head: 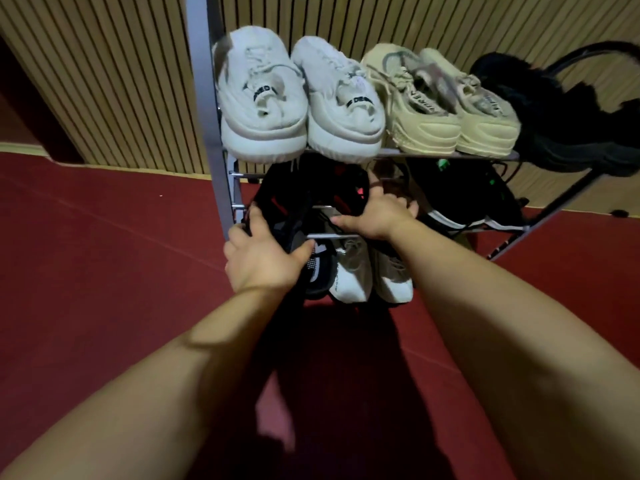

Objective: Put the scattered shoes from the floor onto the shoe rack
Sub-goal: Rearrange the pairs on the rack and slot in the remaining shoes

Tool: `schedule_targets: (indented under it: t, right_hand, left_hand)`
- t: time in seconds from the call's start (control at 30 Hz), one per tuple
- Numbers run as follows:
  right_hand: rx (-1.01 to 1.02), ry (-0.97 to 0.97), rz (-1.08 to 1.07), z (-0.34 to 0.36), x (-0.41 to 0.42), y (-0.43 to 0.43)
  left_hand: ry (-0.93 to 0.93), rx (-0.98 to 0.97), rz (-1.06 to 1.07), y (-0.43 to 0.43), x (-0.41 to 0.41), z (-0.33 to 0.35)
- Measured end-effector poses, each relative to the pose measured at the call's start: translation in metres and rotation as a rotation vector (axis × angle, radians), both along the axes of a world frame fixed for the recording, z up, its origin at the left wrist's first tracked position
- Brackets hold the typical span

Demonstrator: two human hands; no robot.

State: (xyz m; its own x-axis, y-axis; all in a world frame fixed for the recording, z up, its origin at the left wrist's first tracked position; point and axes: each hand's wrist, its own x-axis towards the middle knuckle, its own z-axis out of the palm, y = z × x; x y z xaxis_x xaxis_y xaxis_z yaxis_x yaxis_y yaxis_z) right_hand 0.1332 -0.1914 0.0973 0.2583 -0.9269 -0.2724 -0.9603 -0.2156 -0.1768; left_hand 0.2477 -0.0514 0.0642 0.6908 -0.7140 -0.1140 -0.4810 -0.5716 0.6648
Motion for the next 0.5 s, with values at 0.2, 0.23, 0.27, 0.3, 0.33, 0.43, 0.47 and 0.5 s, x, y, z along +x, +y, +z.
schedule_targets:
  t: [0.2,0.23,0.27,0.3,0.33,0.43,0.47,0.5]
  right_hand:
    - [-0.052,0.108,0.072,-0.001,-0.006,-0.014]
    - [-0.071,0.122,0.070,0.001,-0.011,-0.012]
    - [-0.087,0.127,0.062,0.002,-0.018,-0.009]
    - [-0.105,0.132,0.055,0.002,-0.024,-0.006]
    - [-0.118,0.134,0.047,0.002,-0.030,-0.004]
    - [-0.098,0.105,0.010,0.004,-0.047,-0.002]
    - [-0.083,0.095,-0.003,0.005,-0.051,-0.002]
    - [-0.074,0.086,-0.014,0.006,-0.054,-0.001]
  left_hand:
    - [0.005,0.003,0.021,-0.006,-0.006,-0.001]
    - [0.005,0.014,0.023,-0.007,-0.006,0.000]
    - [0.002,0.026,0.023,-0.008,-0.005,0.000]
    - [-0.007,0.037,0.022,-0.009,-0.005,0.000]
    - [-0.021,0.048,0.016,-0.010,-0.005,0.001]
    - [-0.074,0.095,-0.027,-0.012,-0.012,0.002]
    - [-0.096,0.112,-0.050,-0.012,-0.013,0.002]
    - [-0.112,0.123,-0.071,-0.012,-0.013,0.003]
